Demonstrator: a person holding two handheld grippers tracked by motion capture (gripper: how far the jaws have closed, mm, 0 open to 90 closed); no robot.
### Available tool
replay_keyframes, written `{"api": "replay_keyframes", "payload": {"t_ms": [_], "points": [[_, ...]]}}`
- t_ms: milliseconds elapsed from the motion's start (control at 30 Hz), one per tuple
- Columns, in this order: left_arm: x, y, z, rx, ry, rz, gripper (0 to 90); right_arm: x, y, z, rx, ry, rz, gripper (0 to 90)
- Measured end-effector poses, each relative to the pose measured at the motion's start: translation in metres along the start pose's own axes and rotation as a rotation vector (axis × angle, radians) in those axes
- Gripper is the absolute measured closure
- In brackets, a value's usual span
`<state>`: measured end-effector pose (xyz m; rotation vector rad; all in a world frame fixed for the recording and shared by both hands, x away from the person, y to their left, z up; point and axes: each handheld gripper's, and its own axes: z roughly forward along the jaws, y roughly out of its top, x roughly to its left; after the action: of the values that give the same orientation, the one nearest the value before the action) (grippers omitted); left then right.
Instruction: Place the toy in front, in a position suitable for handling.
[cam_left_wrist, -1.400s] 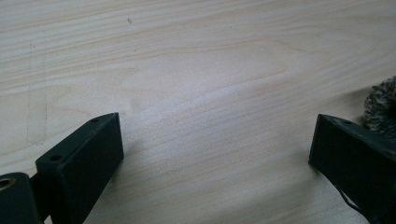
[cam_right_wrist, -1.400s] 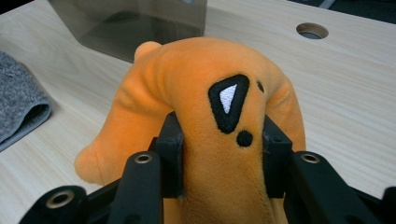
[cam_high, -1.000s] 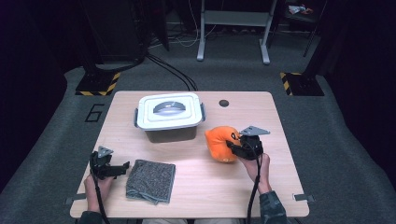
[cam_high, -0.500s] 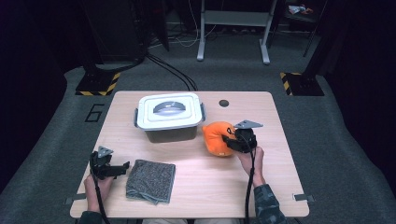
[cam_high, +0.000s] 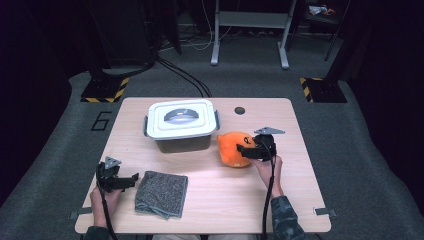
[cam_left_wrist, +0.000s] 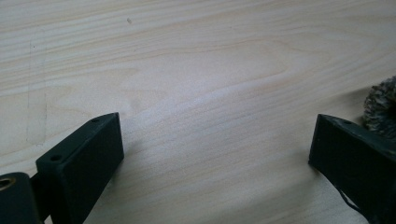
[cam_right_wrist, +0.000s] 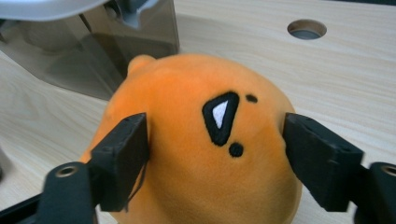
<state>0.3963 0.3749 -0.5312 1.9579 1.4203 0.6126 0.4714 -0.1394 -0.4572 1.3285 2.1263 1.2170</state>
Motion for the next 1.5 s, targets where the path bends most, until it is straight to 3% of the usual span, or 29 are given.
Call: {"api": "replay_keyframes", "payload": {"t_ms": [233,333,500,600,667,700,900,1000,1167,1267,1400,1500], "points": [[0.000,0.000,0.000,-0.001,0.000,-0.001,2.7,0.000,0.001,-0.021,-0.026,0.008,-0.019,12.0],[0.000,0.000,0.000,0.000,0.000,-0.001,2.7,-0.001,-0.006,-0.035,-0.011,-0.004,-0.037,7.8],[0.000,0.000,0.000,0.000,0.000,-0.001,2.7,-0.002,-0.030,-0.054,0.023,-0.072,-0.059,3.3],[0.000,0.000,0.000,0.000,0.000,0.000,2.7,-0.007,-0.054,-0.062,0.056,-0.100,-0.055,1.9],[0.000,0.000,0.000,0.000,-0.001,0.001,2.7,-0.008,-0.059,-0.062,0.067,-0.104,-0.052,1.4],[0.000,0.000,0.000,0.000,-0.001,0.001,2.7,-0.014,-0.073,-0.063,0.084,-0.129,-0.044,1.6],[0.000,0.000,0.001,-0.012,0.001,0.001,2.7,-0.029,-0.101,-0.063,0.133,-0.162,-0.015,1.2],[0.000,0.000,0.001,-0.012,-0.003,0.002,2.7,-0.036,-0.116,-0.066,0.156,-0.211,-0.006,1.2],[0.001,0.000,0.001,-0.012,-0.003,0.004,2.7,-0.044,-0.125,-0.069,0.159,-0.229,0.004,1.4],[0.001,0.000,0.002,-0.017,0.018,-0.018,2.7,-0.044,-0.127,-0.069,0.139,-0.253,0.001,2.2],[0.001,0.001,0.002,-0.012,0.027,-0.028,2.7,-0.047,-0.126,-0.067,0.152,-0.246,0.004,1.1],[0.004,0.000,-0.001,-0.020,0.013,-0.067,4.4,-0.048,-0.127,-0.067,0.153,-0.241,0.004,0.9]]}}
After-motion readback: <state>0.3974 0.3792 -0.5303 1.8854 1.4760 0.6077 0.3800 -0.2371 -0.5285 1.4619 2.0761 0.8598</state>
